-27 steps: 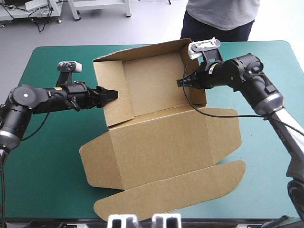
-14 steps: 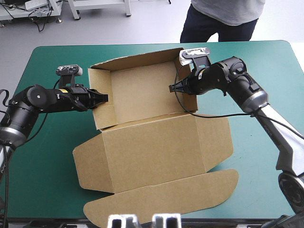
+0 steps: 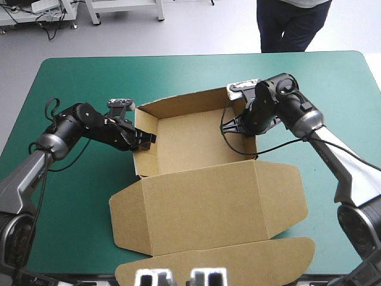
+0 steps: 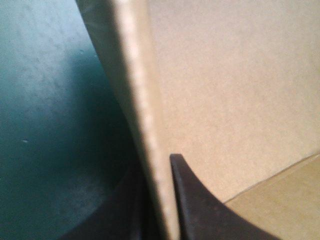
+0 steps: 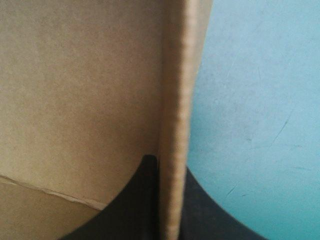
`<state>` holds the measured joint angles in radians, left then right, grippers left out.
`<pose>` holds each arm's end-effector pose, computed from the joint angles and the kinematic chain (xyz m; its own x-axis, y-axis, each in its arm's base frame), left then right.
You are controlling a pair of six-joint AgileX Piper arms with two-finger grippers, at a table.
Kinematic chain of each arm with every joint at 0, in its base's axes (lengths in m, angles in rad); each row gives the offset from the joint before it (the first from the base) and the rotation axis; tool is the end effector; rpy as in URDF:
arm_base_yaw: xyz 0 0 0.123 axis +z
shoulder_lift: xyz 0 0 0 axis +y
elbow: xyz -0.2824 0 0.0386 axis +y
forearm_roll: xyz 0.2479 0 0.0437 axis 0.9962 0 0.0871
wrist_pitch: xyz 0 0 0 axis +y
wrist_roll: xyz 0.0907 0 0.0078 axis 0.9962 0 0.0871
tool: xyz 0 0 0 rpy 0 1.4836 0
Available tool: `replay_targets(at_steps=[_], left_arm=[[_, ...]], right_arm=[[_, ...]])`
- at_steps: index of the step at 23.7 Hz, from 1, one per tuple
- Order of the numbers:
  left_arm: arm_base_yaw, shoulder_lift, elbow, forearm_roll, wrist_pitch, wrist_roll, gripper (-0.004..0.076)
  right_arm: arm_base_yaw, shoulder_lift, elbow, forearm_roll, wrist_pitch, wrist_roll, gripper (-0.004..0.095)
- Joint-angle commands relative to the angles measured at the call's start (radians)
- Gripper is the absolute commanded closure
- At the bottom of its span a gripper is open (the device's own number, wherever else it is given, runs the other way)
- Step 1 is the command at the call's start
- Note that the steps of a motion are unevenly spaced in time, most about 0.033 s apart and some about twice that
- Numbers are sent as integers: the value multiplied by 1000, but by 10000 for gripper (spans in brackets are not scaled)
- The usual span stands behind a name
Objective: Fold the box
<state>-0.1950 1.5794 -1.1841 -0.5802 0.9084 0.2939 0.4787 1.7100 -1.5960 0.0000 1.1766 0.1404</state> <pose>0.3079 -0.1010 0.2757 -0.9148 0.0987 -0.3916 0.2758 0.8610 -0.4273 0.3206 0.1664 0.3275 -0.8847 -0.3014 -0.3556 -0.3402 0.9390 0.0503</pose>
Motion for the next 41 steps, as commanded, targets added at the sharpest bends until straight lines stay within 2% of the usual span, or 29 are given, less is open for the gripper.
replay_targets(at_steps=[1,9,21,24,26,27,29,30,31,33,41], left_arm=[[-63,17,-102,-52,119,6,734],[-171,132,-285,212,229,-154,734],[-227,184,-291,268,272,-163,734],[-227,184,-291,264,323,-141,688],[-227,184,-291,264,354,-127,622],[-227,184,-291,264,377,-124,521],[-227,184,-295,255,385,-124,413],[-227,184,-303,250,387,-124,351],[-227,184,-318,239,387,-128,262],[-227,184,-353,238,387,-147,215],[-225,184,-430,313,387,-151,216]], right_arm=[[5,7,-24,73,-23,-47,927],[3,62,-24,80,-11,-10,927],[3,76,-22,64,7,8,928],[3,77,-22,63,13,8,915],[3,77,-22,61,26,-4,859],[3,77,-22,61,38,-17,735],[3,77,-22,61,45,-19,584],[3,77,-22,61,52,-21,454],[3,77,-22,61,56,-24,265],[3,77,-22,58,61,-28,83],[-16,30,-31,0,52,-28,63]])
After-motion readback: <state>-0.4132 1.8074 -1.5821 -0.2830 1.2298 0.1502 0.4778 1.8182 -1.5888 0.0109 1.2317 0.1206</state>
